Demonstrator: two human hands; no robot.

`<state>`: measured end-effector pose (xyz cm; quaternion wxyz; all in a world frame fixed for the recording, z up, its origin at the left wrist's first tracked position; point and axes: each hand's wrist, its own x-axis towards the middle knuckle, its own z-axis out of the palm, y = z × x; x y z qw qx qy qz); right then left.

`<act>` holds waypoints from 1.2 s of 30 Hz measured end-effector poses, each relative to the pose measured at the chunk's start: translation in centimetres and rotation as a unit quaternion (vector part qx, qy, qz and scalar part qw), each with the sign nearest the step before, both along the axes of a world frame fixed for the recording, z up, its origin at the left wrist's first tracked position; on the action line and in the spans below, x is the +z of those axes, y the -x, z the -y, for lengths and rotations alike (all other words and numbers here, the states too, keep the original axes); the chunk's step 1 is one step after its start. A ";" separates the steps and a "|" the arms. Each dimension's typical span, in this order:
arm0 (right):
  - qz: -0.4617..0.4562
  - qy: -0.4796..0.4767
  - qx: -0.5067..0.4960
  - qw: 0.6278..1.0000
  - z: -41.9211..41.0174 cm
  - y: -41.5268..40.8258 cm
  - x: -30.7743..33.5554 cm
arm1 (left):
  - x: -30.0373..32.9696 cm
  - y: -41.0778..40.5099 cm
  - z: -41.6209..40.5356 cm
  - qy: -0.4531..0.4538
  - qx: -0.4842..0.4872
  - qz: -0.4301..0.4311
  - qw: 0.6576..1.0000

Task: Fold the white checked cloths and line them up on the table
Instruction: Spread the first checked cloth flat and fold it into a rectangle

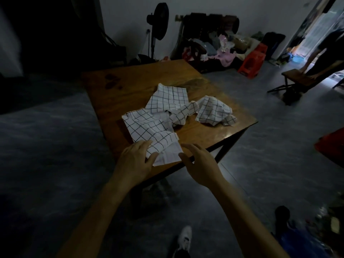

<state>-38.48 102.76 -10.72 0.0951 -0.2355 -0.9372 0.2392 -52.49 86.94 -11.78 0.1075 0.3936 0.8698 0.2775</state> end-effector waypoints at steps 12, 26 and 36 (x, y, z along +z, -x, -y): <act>-0.014 0.046 0.093 0.995 -15.9 8.0 -3.8 | -1.8 3.9 -14.0 0.052 0.082 0.009 0.995; 0.093 0.094 0.154 0.979 -21.6 15.4 -12.0 | -6.6 11.0 -19.6 0.097 0.112 0.022 0.989; 0.141 0.113 0.062 0.982 -20.2 17.6 -17.6 | -13.6 18.3 -23.3 0.155 0.070 0.002 0.985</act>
